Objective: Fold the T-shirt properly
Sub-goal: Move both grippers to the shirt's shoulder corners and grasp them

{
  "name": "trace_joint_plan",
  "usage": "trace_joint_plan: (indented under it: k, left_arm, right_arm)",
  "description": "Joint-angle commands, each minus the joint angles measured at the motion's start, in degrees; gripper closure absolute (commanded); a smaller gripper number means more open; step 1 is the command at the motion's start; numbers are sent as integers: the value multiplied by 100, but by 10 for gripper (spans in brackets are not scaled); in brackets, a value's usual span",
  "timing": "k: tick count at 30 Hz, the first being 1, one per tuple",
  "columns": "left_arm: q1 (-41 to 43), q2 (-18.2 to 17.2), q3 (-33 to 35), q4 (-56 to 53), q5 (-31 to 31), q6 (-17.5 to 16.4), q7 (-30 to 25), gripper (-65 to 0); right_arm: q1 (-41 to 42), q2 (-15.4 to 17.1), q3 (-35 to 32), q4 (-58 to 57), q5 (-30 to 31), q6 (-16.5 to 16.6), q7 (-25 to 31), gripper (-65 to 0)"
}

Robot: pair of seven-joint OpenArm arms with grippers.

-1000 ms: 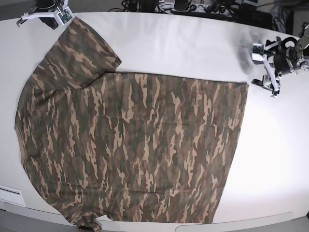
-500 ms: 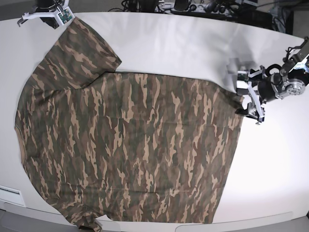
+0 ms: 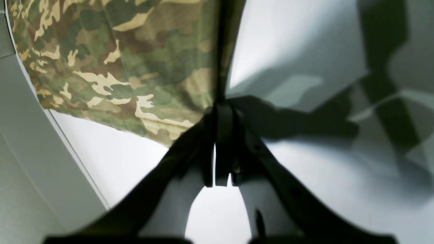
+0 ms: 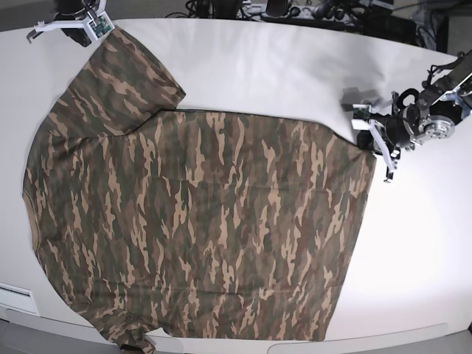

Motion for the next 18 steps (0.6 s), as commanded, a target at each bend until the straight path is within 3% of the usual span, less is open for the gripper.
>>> trace_joint_plan:
  k: [1, 3, 8, 10, 13, 18]
  left_arm:
    - [-17, -144, 15, 118, -63, -120, -13, 0]
    - [-17, -192, 15, 227, -59, -70, -20, 0]
    - [-20, -205, 15, 249, -61, -42, -20, 0]
    - [-20, -208, 15, 240, -59, -42, -17, 0]
    - [-20, -210, 15, 197, -61, -44, -20, 0]
    - [-17, -205, 15, 116, -61, -44, -24, 0]
  right_arm:
    - [-39, 33, 26, 79, -50, -59, 81, 0]
    - [92, 33, 26, 79, -63, -20, 81, 0]
    - [649, 35, 28, 79, -129, 468, 470, 0]
    - [903, 50, 55, 79, -133, 428, 485, -107]
    - [1163, 197, 286, 79, -129, 105, 485, -266]
    - [1504, 452, 732, -417, 393, 245, 553, -292]
